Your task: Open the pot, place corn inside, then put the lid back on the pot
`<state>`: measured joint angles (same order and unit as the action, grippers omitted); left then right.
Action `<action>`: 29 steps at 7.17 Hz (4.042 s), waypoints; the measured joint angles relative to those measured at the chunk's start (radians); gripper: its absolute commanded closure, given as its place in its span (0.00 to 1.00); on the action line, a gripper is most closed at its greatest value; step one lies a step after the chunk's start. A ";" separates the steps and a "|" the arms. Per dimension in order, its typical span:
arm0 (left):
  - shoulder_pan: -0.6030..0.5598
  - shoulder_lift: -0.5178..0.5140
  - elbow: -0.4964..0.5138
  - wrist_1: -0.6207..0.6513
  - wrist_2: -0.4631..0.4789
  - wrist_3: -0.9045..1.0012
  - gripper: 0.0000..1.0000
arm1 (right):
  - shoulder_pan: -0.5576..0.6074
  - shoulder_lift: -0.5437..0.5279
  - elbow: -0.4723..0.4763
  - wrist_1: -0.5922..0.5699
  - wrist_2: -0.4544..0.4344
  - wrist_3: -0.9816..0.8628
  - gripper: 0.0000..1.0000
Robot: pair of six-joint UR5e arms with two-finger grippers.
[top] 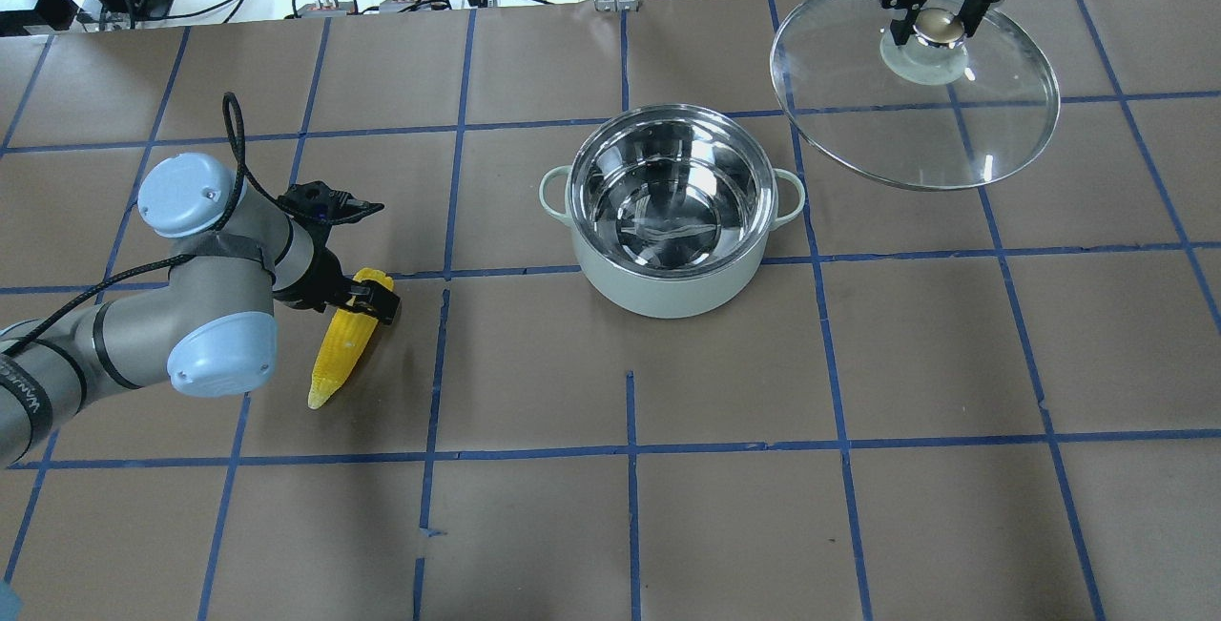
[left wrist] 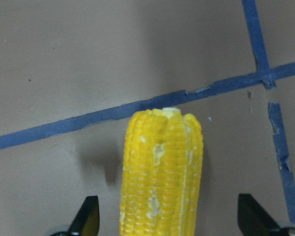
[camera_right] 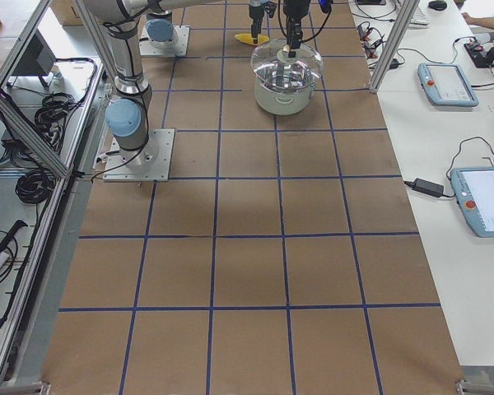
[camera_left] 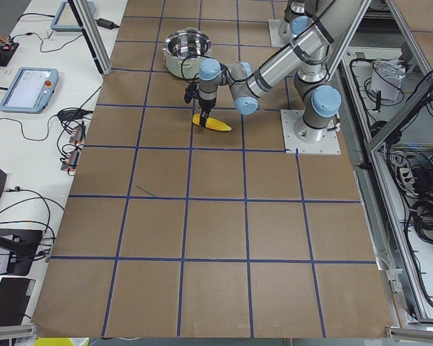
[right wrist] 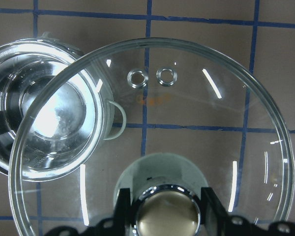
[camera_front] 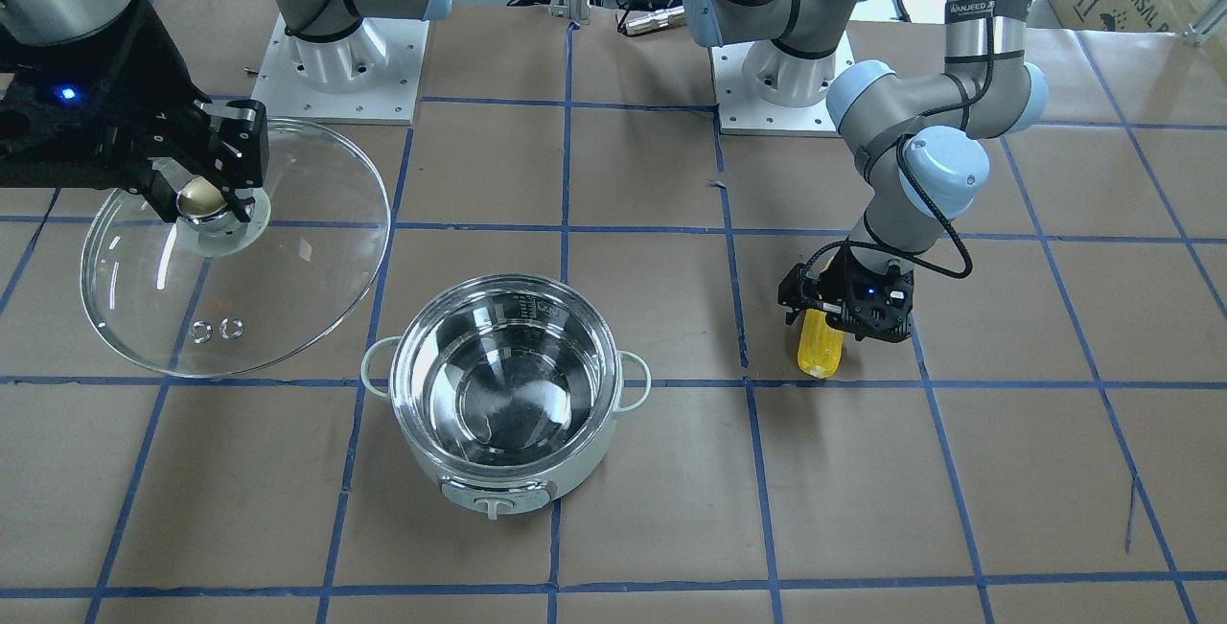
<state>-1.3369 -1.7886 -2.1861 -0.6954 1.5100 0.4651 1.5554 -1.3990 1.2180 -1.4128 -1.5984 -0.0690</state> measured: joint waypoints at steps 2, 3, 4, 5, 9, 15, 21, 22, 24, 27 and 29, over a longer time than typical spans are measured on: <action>0.001 0.002 -0.008 0.012 -0.001 0.002 0.80 | 0.000 0.000 0.000 0.000 0.000 0.003 0.66; 0.003 0.006 -0.017 0.025 -0.001 0.003 0.90 | 0.000 0.000 0.000 0.000 0.000 0.003 0.66; 0.008 0.012 -0.023 0.032 -0.002 0.003 0.98 | 0.000 0.000 0.000 0.000 0.000 0.003 0.66; 0.014 0.016 -0.021 0.034 -0.002 0.002 0.99 | 0.000 0.000 0.000 0.000 0.000 0.002 0.66; 0.018 0.094 0.144 -0.182 0.037 -0.020 0.99 | 0.000 0.000 0.000 0.001 0.000 0.001 0.66; 0.008 0.315 0.551 -0.931 0.041 -0.115 0.98 | -0.001 0.001 0.000 0.002 0.000 0.001 0.66; 0.001 0.351 0.584 -1.018 0.025 -0.194 0.98 | -0.001 0.003 0.000 0.002 0.000 -0.001 0.65; 0.000 0.357 0.585 -1.025 0.026 -0.195 0.98 | -0.001 0.003 0.000 0.002 0.000 0.000 0.66; -0.002 0.363 0.590 -1.045 0.028 -0.196 0.98 | -0.002 0.003 0.000 0.001 0.000 0.001 0.65; -0.032 0.359 0.631 -1.087 0.033 -0.228 0.98 | -0.001 0.001 -0.002 0.001 0.000 0.004 0.65; -0.085 0.351 0.637 -1.094 0.026 -0.303 0.98 | 0.000 0.000 -0.003 0.001 0.000 0.005 0.65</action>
<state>-1.4223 -1.4379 -1.5486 -1.7895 1.5364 0.1623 1.5552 -1.3986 1.2146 -1.4113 -1.5980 -0.0641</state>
